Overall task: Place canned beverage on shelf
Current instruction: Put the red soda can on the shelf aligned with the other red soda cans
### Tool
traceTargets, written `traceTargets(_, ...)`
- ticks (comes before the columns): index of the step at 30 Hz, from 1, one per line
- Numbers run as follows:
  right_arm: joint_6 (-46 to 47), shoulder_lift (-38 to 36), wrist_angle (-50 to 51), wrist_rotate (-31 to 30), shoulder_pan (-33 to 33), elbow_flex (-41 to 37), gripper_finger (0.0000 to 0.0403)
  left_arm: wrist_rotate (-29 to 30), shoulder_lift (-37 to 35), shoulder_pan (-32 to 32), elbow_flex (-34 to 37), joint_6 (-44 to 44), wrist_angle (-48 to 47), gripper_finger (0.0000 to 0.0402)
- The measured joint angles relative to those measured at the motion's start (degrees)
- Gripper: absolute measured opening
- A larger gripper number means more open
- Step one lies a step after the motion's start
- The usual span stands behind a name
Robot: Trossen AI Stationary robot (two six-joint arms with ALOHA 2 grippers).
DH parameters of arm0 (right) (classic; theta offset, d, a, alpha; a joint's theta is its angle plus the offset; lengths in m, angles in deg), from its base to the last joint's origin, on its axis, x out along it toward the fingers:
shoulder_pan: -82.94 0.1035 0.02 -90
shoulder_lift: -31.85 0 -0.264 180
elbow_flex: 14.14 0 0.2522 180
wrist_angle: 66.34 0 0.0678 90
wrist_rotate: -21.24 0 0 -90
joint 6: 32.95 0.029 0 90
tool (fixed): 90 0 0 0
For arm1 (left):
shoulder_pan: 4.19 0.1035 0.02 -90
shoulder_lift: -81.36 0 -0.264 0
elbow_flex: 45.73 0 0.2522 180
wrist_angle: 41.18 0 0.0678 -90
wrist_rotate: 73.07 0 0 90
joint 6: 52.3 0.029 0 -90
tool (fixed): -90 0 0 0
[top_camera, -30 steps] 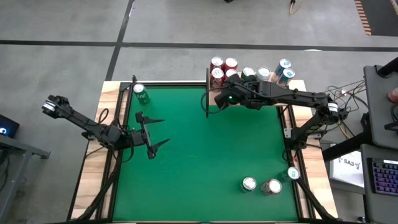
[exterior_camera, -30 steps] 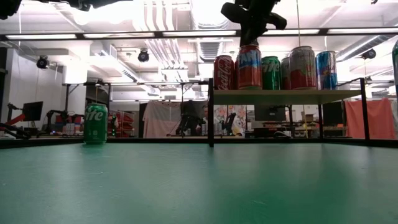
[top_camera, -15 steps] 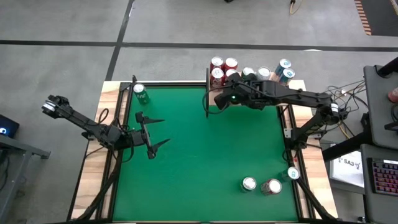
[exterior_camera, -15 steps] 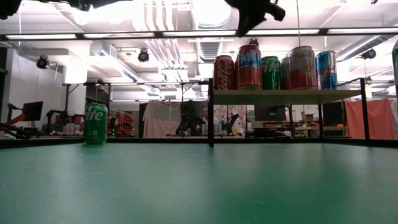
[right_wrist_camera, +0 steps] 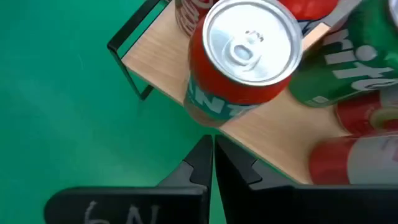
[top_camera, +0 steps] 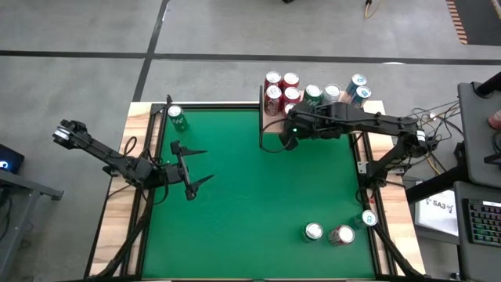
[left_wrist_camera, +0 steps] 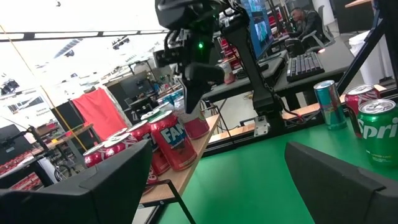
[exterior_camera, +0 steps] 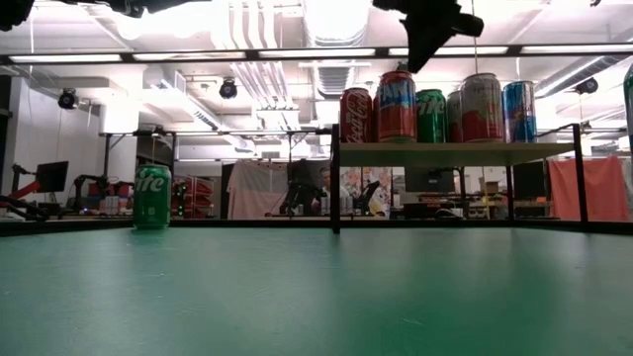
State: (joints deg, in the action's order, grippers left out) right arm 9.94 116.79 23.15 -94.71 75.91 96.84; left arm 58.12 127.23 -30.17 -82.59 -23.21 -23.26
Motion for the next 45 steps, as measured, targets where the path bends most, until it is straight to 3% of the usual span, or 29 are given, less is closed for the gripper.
traceTargets(12, -0.5, 0.5, -1.5, -6.0, -1.0, -1.1, 0.0009, 0.0, 0.0, 0.0, 0.0, 0.0, 0.0, 0.0351)
traceTargets(18, -0.4, 0.5, -1.5, -6.3, -1.3, -1.1, 0.0009, 0.0, 0.0, 0.0, 0.0, 0.0, 0.0, 0.0351)
traceTargets(24, -1.1, 0.5, -1.9, -0.4, -1.1, -1.1, 0.0009, 0.0, 0.0, 0.0, 0.0, 0.0, 0.0, 0.0351)
traceTargets(34, -3.2, 0.8, -6.7, -6.0, -1.2, -1.2, 0.0009, 0.0, 0.0, 0.0, 0.0, 0.0, 0.0, 0.0351)
traceTargets(45, -4.3, 1.1, -6.9, -6.7, -1.5, -1.2, 0.0009, 0.0, 0.0, 0.0, 0.0, 0.0, 0.0, 0.0351)
